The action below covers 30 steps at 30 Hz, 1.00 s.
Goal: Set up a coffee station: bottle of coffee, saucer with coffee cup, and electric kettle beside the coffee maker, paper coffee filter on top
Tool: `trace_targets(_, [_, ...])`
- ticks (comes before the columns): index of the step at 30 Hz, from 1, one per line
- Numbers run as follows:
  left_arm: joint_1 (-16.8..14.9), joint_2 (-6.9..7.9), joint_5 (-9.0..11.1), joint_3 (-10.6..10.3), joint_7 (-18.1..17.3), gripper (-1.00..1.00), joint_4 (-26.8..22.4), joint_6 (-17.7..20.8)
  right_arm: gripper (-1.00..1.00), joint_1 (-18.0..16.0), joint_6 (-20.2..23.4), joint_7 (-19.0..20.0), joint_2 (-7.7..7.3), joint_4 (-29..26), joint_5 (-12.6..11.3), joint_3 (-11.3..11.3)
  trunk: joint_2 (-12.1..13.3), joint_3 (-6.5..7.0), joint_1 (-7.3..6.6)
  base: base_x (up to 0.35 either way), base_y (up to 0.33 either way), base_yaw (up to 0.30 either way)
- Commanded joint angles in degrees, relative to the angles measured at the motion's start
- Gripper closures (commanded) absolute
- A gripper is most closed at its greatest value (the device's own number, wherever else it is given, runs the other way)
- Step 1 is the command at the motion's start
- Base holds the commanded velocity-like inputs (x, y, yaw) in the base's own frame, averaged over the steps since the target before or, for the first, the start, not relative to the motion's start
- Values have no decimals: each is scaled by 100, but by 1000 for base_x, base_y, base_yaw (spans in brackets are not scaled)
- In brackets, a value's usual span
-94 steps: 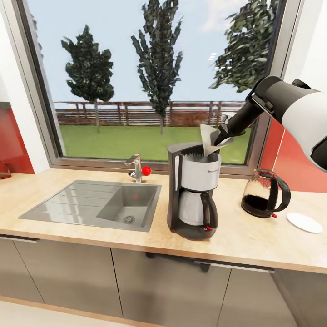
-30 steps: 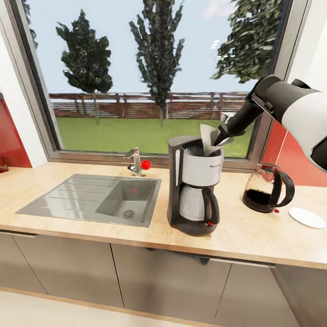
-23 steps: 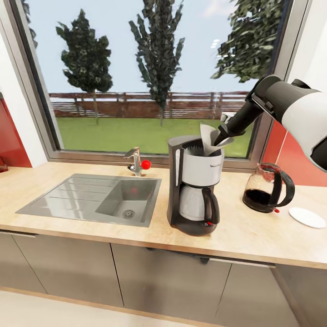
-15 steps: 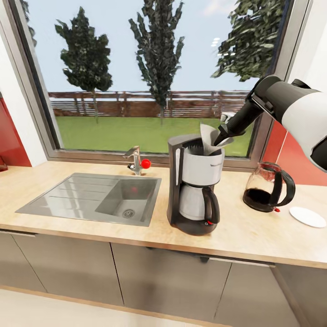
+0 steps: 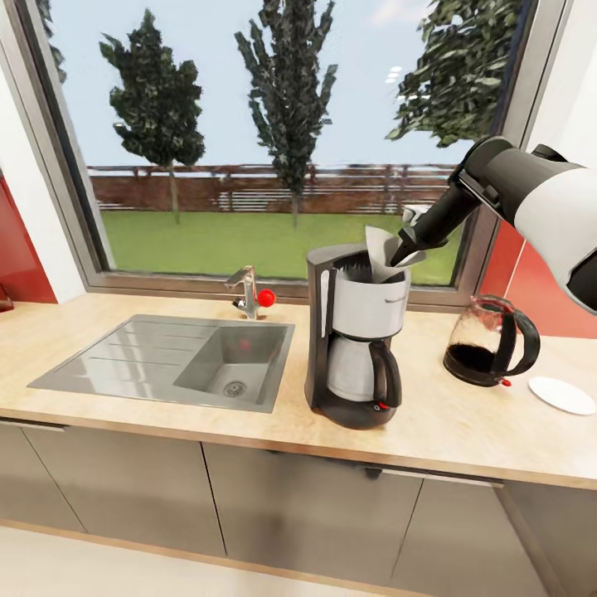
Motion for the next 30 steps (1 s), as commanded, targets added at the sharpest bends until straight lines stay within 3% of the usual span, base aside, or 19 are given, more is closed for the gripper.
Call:
trace_targets(1, [2,-3,-2,10,-4,-100,-8,-8,100,-5,50,13,-5,-12,-48,46,-4,-9,0,0,0,0])
trace_targets(30, [2,-2,-2,10,-2,-100,-8,-8,100,-5,50,15,-5,-12,-48,44,-4,-64,0,0,0,0])
